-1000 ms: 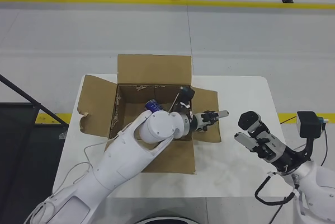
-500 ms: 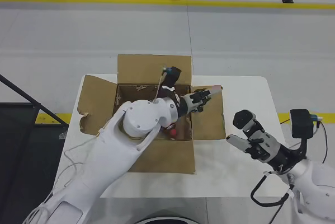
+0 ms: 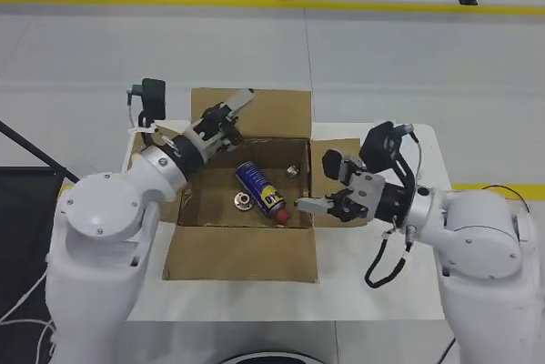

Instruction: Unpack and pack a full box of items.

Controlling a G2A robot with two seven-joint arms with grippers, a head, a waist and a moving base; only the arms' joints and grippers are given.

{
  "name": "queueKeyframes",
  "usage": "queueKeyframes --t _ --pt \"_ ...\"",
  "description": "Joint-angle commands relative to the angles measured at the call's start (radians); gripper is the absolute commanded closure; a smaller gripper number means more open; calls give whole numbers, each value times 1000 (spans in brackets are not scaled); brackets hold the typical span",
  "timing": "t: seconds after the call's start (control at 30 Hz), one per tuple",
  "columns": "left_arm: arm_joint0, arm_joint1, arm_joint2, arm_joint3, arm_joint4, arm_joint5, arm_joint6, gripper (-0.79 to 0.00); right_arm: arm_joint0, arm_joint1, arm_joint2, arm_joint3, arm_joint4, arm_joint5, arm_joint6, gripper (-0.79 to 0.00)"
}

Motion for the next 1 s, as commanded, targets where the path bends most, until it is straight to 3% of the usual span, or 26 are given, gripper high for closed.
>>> queueKeyframes --t 0.0,0.17,0.37,0.57,0.97 --pt "58 10 -84 -53 11 8 -14 -785 85 -5 -76 71 -33 26 21 -785" --pt "186 26 -255 -141 3 3 -46 -785 235 -25 -239 240 -56 80 52 -785" --pt "329 37 -411 -197 -30 -27 -78 -785 346 -55 -400 392 -83 163 68 -785" --pt "445 40 -521 -218 -88 -73 -93 -785 379 -66 -446 429 -93 206 79 -785" --pt "468 41 -537 -225 -107 -96 -110 -785 377 -66 -459 435 -127 218 82 -785"
